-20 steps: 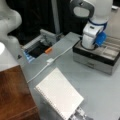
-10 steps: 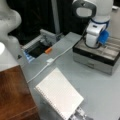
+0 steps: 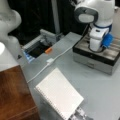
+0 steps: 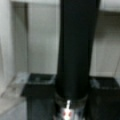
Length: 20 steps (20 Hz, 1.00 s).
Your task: Open the box. Pick up the pen. Place the pen in the box. Pick up the book. Place the book on the shelf.
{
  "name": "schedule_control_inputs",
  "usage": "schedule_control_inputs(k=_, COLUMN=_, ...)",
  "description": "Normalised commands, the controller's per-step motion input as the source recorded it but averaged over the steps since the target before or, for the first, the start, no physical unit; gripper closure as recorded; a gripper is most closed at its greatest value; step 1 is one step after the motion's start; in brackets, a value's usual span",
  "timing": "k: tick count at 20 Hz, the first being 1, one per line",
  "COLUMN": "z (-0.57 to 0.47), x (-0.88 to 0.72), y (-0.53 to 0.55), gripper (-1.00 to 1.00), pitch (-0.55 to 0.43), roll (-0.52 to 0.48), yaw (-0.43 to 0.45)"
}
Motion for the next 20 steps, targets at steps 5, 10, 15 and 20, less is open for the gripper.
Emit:
schedule_control_inputs(k=5, z=0.09, x=0.38, y=0.23, gripper=-1.00, pitch=0.082, roll=-0.271, yaw=0.019)
schedule_control_inputs(k=10, z=0.11, x=0.34, y=0.20, gripper=-1.00, pitch=0.109, roll=-0.277, yaw=0.035)
schedule_control_inputs(k=15, z=0.13, x=0.30, y=0.18, gripper=-1.00, pitch=0.118, roll=-0.282, yaw=0.047)
schedule_control_inputs(k=20, z=0.17, x=0.25, y=0.12, gripper=-1.00, pitch=0.143, roll=-0.298, yaw=0.061)
